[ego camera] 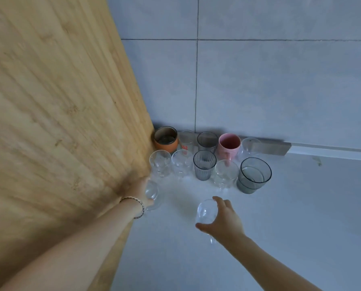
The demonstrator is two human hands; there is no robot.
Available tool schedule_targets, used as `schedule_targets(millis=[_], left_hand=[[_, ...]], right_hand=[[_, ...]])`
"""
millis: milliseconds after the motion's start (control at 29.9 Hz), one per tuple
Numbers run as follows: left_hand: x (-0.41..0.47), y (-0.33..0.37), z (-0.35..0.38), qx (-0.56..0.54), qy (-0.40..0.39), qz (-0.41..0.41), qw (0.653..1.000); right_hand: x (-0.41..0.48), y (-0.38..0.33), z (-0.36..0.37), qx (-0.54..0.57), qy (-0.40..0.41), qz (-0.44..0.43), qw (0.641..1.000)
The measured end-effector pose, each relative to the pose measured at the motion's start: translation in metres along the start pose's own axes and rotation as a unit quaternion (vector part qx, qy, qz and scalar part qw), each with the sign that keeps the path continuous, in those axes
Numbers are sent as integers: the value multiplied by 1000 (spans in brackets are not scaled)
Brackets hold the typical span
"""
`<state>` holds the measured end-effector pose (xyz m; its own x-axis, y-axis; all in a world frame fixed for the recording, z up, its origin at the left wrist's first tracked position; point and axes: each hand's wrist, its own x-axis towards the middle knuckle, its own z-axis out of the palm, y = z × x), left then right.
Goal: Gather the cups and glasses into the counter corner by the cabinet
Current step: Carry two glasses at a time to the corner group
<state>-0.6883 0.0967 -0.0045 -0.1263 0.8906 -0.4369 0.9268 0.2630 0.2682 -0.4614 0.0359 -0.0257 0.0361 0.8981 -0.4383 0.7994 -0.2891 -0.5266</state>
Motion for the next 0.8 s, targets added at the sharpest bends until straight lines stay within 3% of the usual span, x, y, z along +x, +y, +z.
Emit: schedule_targets(millis=[367,635,802], left_hand=[[17,-12,3,-28,-34,22,999],[21,-13,3,-42,-47,31,998],[9,-8,-1,45,-19,24,999]], right_hand=[[47,-86,58,80,15,38,996],[40,-83,63,93,-24,33,995],[26,-61,39,59,-84,16,995]])
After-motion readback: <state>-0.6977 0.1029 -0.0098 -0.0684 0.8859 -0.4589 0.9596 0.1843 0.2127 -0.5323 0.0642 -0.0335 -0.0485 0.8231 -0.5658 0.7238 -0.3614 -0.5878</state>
